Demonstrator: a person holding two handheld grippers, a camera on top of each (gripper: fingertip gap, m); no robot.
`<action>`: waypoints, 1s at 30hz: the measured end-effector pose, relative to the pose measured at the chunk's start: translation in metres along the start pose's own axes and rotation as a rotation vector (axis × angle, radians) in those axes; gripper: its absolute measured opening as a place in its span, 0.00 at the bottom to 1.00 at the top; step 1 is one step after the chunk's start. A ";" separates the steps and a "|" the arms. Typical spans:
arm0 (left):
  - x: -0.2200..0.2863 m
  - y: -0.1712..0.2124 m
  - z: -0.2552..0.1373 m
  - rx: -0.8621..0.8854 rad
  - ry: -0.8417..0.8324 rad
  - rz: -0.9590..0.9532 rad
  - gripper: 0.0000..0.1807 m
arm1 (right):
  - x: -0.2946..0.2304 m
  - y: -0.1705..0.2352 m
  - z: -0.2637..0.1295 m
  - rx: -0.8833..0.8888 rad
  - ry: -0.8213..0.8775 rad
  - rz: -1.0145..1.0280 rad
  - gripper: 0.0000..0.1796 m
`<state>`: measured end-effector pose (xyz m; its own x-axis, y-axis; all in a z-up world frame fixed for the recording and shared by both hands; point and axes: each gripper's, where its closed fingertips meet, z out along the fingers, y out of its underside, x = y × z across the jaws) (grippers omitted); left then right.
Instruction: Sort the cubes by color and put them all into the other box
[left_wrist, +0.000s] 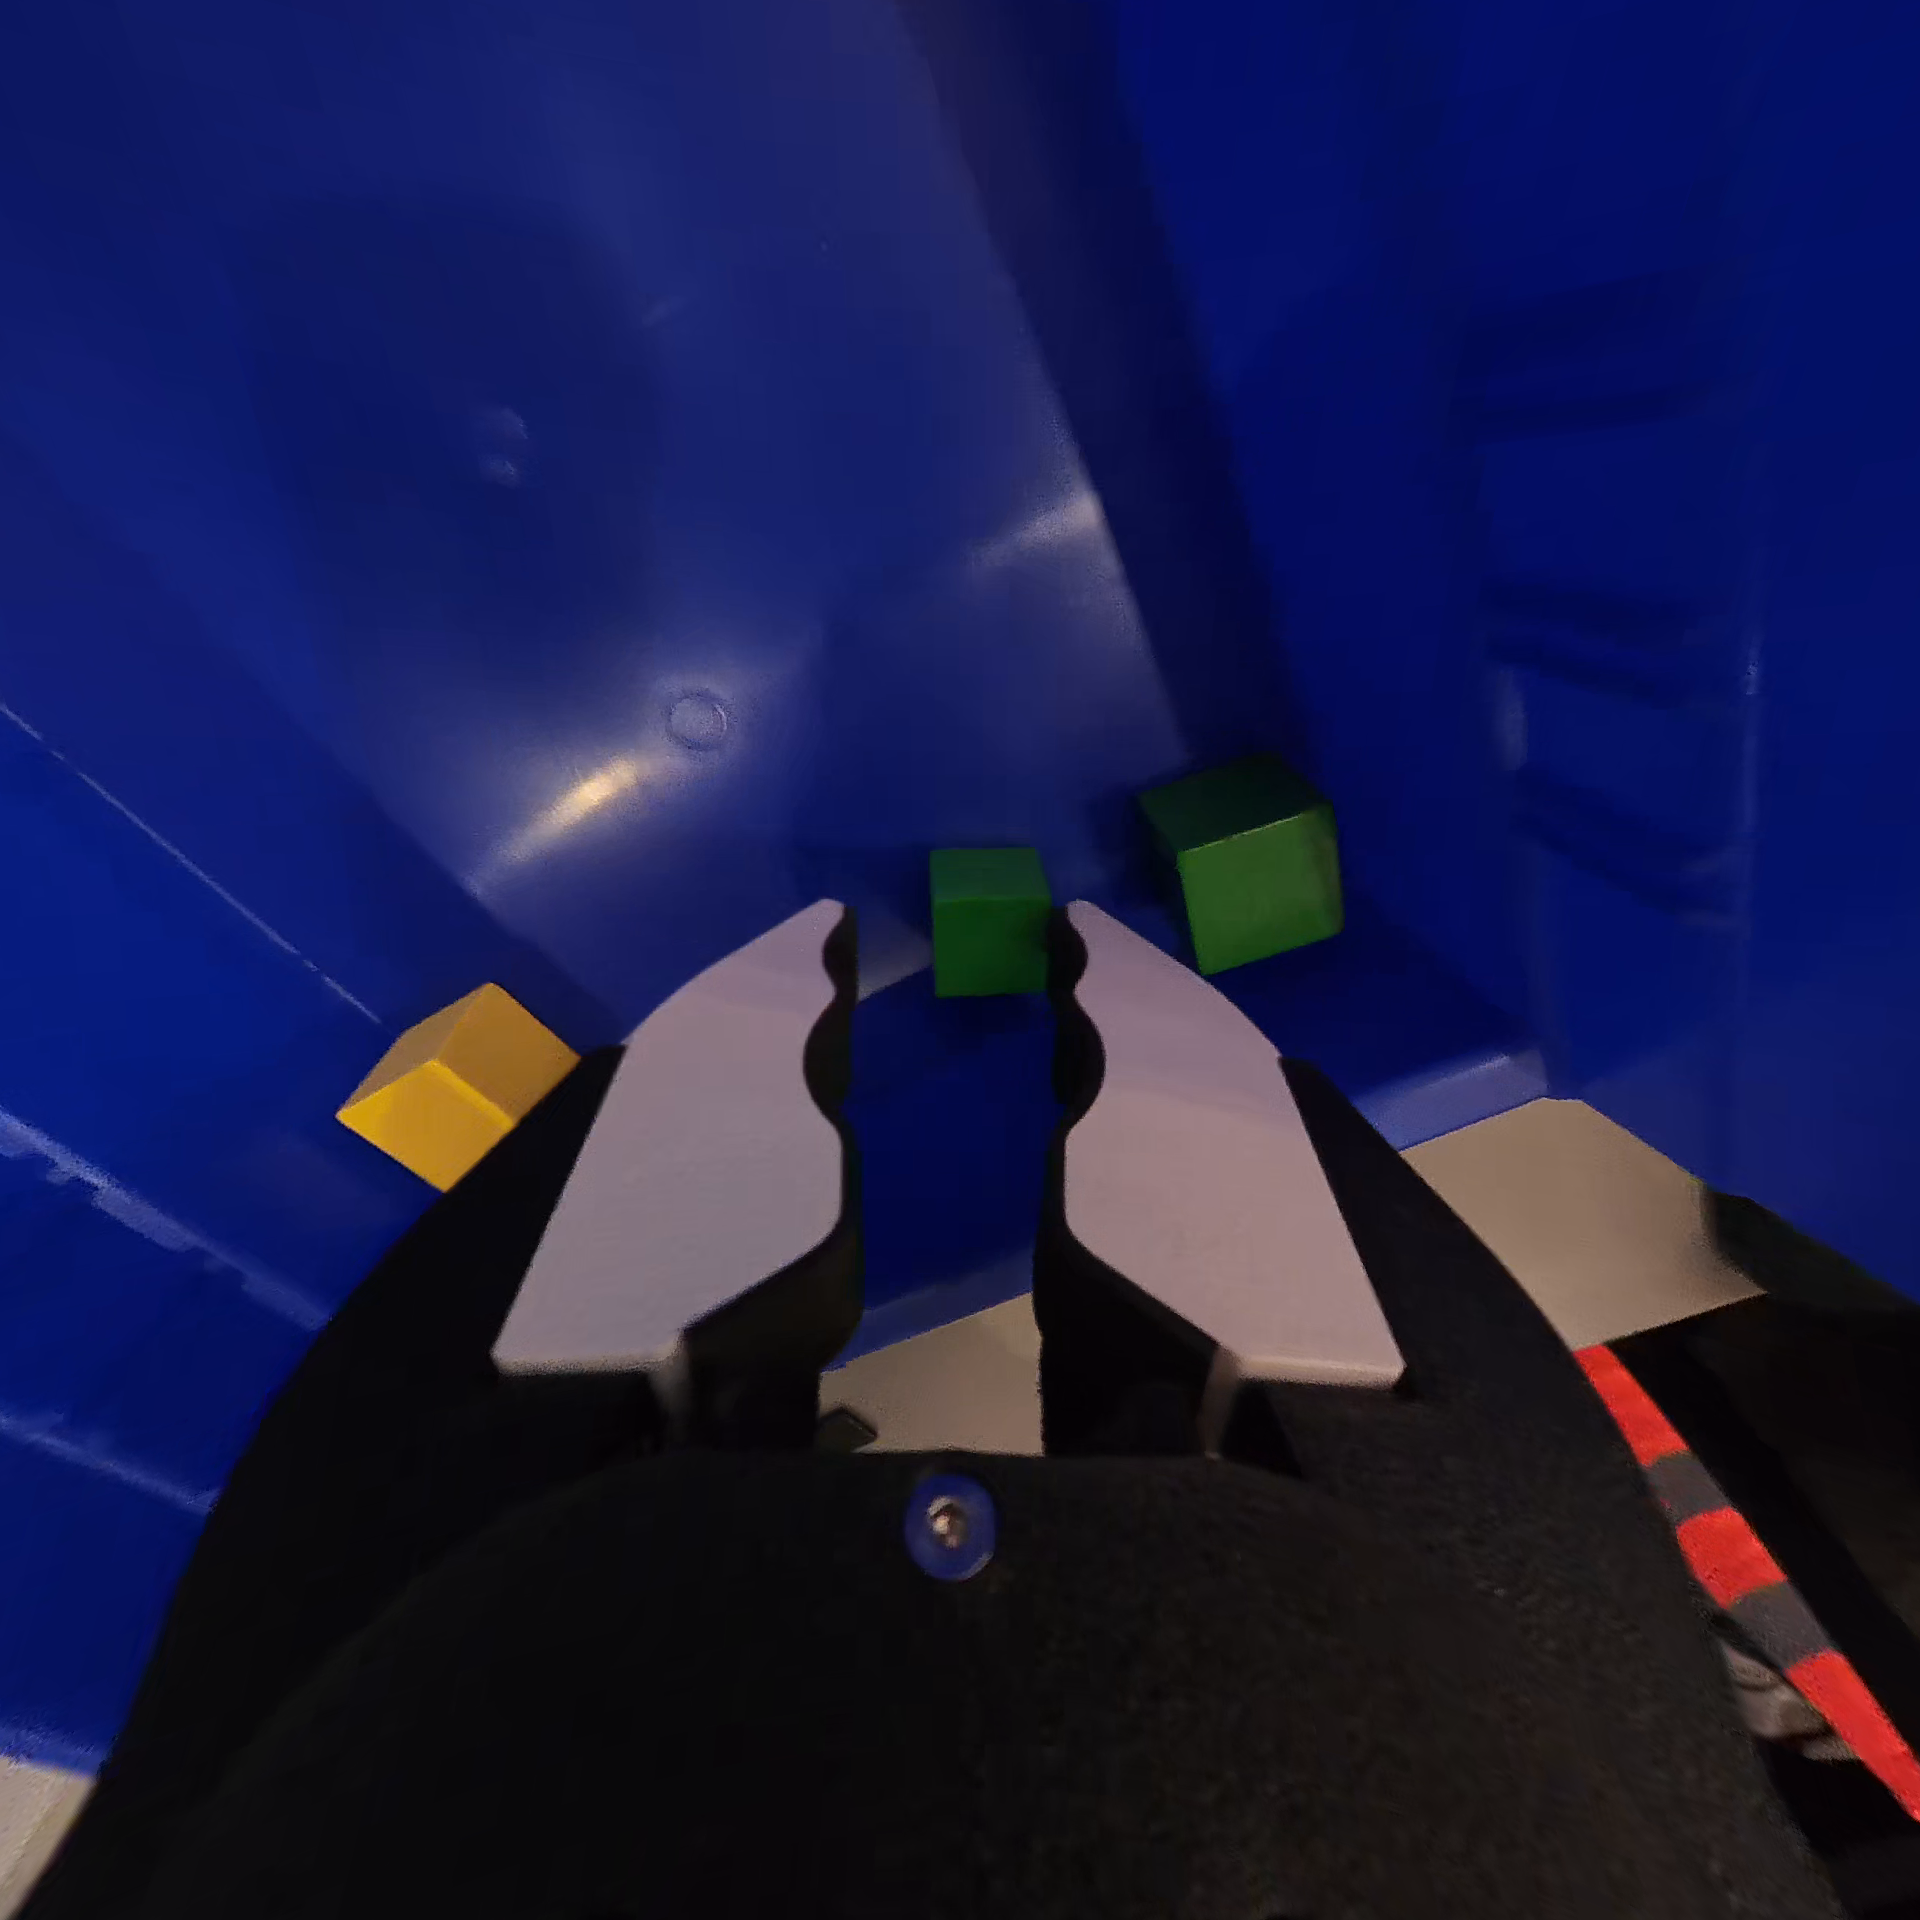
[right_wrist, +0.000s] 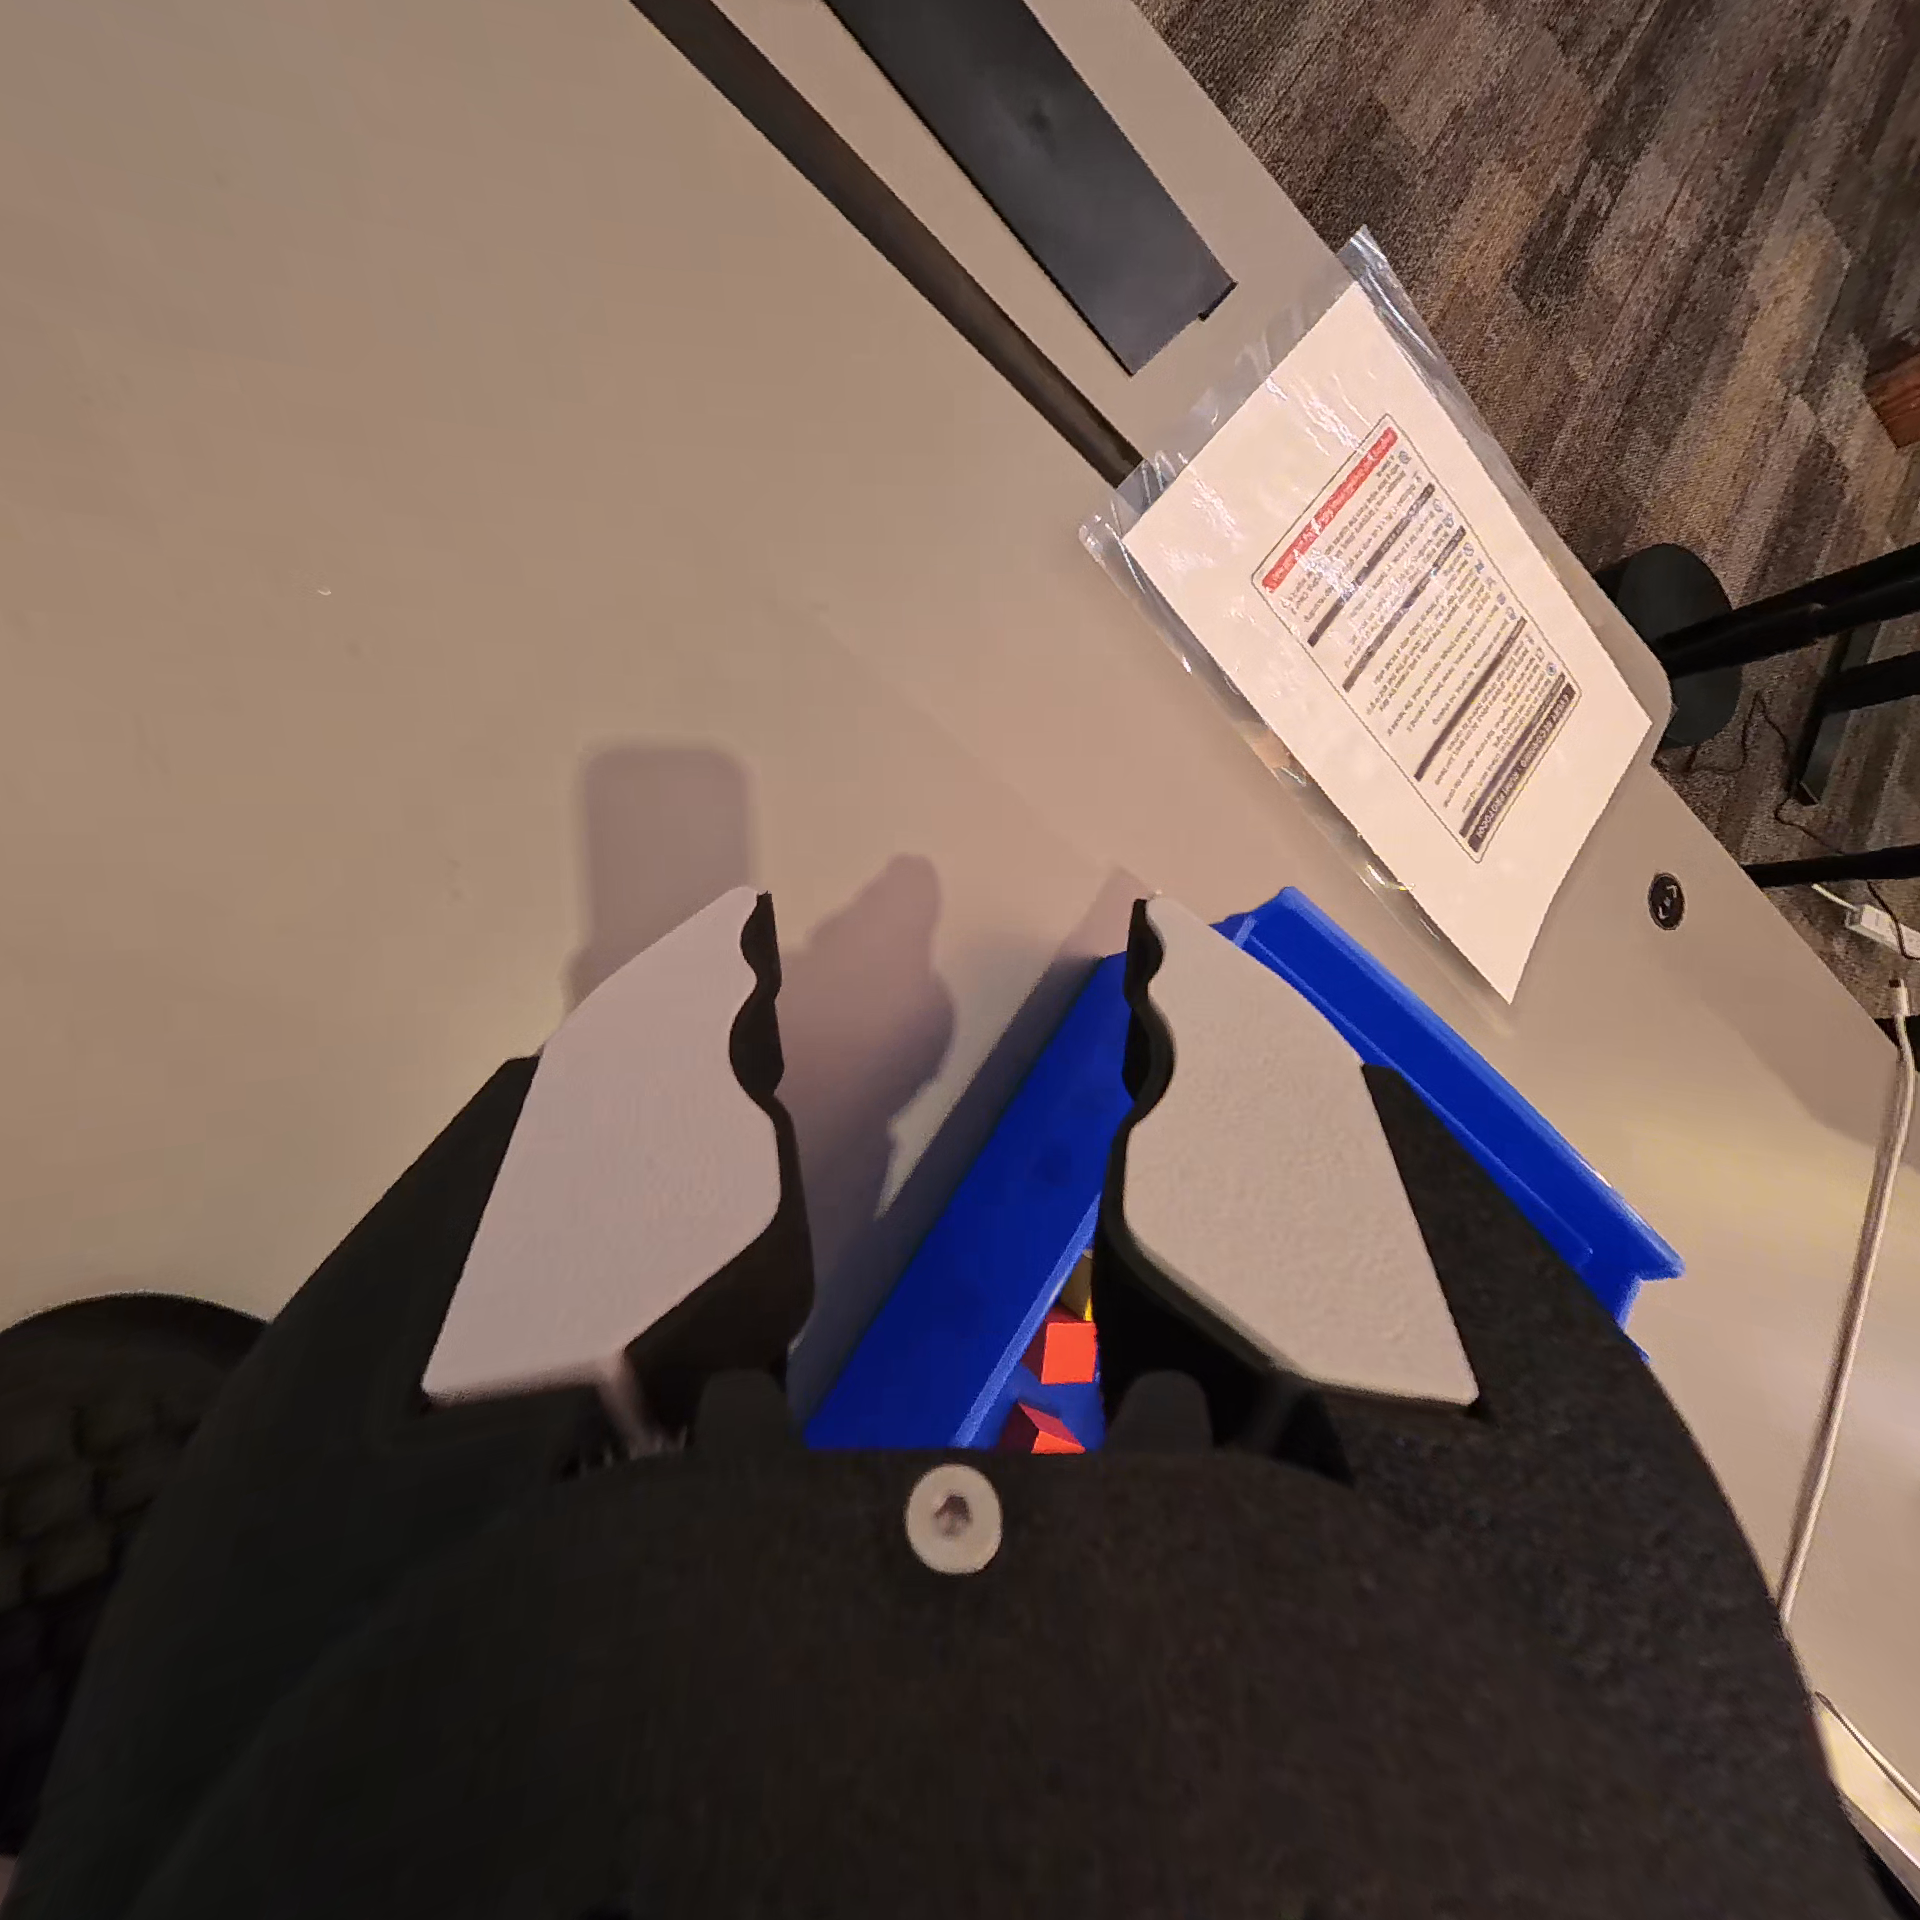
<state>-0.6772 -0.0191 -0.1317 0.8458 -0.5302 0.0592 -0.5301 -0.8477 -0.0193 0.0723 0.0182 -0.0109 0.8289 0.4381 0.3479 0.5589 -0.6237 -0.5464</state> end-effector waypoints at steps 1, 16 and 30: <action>0.001 0.001 0.000 -0.005 0.021 -0.014 0.16 | 0.000 0.000 0.000 -0.002 -0.001 -0.003 0.35; 0.077 -0.104 -0.162 0.793 -0.195 0.319 0.12 | -0.027 -0.060 -0.015 0.185 0.022 -0.152 0.34; 0.396 -0.181 -0.226 0.930 0.872 0.746 0.12 | -0.255 -0.192 -0.157 1.094 -0.371 -0.679 0.32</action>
<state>-0.2601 -0.0726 0.1209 -0.0799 -0.9476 0.3093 -0.3034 -0.2725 -0.9131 -0.2429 -0.0756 0.1252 0.2436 0.7098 0.6609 0.4051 0.5446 -0.7343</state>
